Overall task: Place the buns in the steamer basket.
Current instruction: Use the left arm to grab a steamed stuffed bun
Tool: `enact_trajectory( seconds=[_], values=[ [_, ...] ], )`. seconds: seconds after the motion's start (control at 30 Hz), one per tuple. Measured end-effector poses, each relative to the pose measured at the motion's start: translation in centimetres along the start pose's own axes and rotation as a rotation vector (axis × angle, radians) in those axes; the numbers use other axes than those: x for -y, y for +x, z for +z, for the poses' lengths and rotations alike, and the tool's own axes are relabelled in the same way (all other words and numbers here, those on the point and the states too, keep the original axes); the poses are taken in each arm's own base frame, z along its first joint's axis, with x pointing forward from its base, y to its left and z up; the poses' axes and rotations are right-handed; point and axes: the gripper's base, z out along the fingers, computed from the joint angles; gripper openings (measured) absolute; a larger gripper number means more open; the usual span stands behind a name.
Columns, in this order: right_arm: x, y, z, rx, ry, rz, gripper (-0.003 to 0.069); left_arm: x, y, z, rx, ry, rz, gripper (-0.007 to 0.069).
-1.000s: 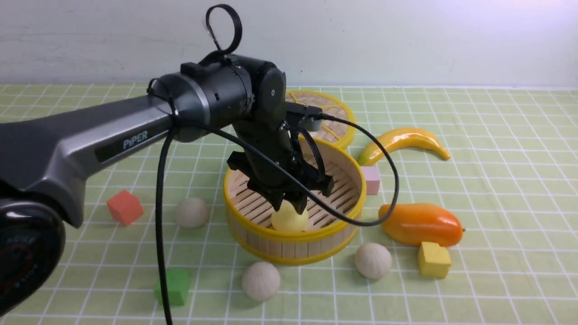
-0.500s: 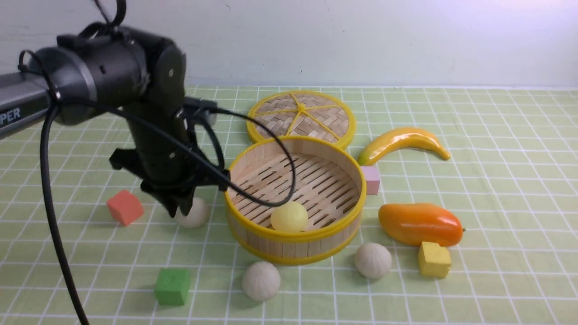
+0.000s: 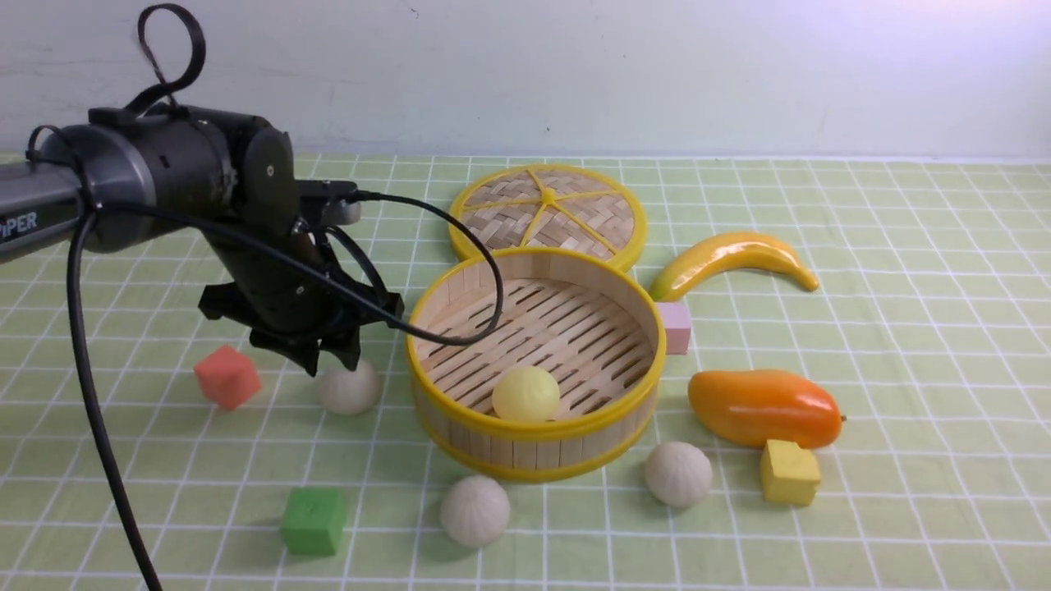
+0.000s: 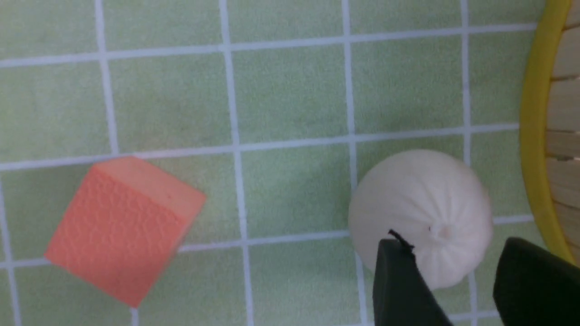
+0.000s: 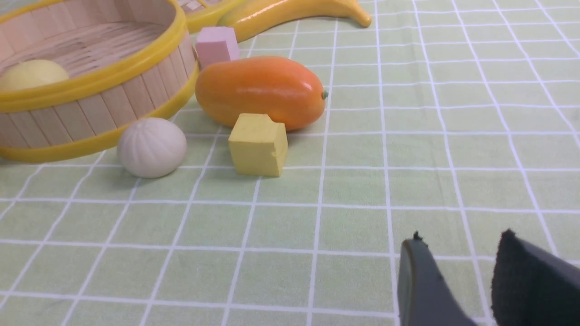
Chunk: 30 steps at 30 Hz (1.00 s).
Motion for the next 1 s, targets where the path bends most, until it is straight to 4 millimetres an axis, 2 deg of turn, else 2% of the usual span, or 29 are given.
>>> enact_trajectory(
  seconds=[0.23, 0.47, 0.63, 0.73, 0.8, 0.83, 0.9, 0.93, 1.0],
  values=[
    [0.0, 0.0, 0.0, 0.000, 0.000, 0.000, 0.0239, 0.0, -0.3, 0.4, 0.027, 0.005, 0.000, 0.0304],
    [0.0, 0.0, 0.0, 0.000, 0.000, 0.000, 0.0239, 0.0, 0.1, 2.6, -0.016, -0.003, 0.000, 0.0302],
    [0.0, 0.0, 0.0, 0.000, 0.000, 0.000, 0.0239, 0.0, 0.1, 2.9, -0.005, -0.001, 0.000, 0.0296],
    [0.0, 0.0, 0.0, 0.000, 0.000, 0.000, 0.0239, 0.0, 0.1, 2.9, -0.009, -0.002, 0.000, 0.0259],
    [0.0, 0.0, 0.0, 0.000, 0.000, 0.000, 0.0239, 0.0, 0.2, 2.9, -0.025, -0.004, -0.002, 0.0159],
    [0.0, 0.0, 0.0, 0.000, 0.000, 0.000, 0.0239, 0.0, 0.3, 2.9, -0.028, -0.005, -0.003, 0.0148],
    [0.0, 0.0, 0.0, 0.000, 0.000, 0.000, 0.0239, -0.1, 0.3, 2.5, -0.036, -0.006, -0.003, 0.0013],
    [0.0, 0.0, 0.0, 0.000, 0.000, 0.000, 0.0239, -0.1, 0.3, 2.4, -0.036, -0.006, -0.003, 0.0013],
    [0.0, 0.0, 0.0, 0.000, 0.000, 0.000, 0.0239, 0.0, 0.2, 0.8, -0.025, -0.004, -0.002, -0.0007]
  ],
)
